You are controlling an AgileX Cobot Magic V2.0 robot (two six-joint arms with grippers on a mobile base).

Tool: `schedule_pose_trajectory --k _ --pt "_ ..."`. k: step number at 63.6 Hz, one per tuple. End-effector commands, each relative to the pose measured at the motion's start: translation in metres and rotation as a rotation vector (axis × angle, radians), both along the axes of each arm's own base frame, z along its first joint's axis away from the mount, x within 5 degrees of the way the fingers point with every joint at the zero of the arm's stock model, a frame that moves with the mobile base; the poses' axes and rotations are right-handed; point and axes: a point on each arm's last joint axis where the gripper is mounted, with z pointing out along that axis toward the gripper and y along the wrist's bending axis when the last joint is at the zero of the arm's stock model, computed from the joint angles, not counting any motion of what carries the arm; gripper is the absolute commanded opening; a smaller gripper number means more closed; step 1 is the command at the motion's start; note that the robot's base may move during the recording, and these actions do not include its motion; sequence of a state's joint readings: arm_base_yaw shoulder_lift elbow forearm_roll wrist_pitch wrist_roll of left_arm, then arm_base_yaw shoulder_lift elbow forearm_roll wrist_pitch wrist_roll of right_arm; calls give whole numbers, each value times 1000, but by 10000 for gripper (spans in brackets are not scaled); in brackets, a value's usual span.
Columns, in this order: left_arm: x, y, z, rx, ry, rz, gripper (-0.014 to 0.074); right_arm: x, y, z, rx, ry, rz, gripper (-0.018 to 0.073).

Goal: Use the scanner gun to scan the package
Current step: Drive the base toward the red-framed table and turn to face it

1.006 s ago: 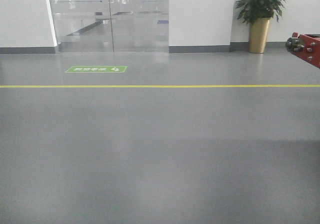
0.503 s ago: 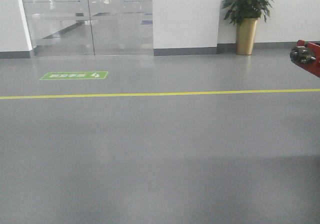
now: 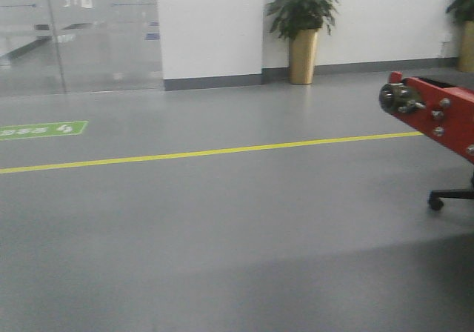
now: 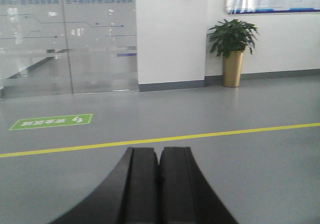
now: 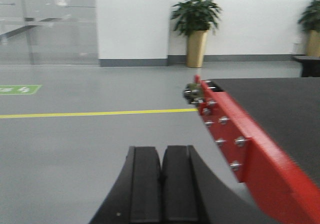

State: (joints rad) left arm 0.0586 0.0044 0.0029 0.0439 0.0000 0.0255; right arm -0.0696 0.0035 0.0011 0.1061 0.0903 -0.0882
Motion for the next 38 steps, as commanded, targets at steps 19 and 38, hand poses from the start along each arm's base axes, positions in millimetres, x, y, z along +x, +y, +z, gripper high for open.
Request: schedule_pose_trajectory --k 19,38 --pt "-1 0 3 -3 -26 -8 -111 0 0 2 -16 -20 1 -160" --pt "-1 0 3 -3 -26 -8 -111 0 0 2 -16 -20 1 -160"
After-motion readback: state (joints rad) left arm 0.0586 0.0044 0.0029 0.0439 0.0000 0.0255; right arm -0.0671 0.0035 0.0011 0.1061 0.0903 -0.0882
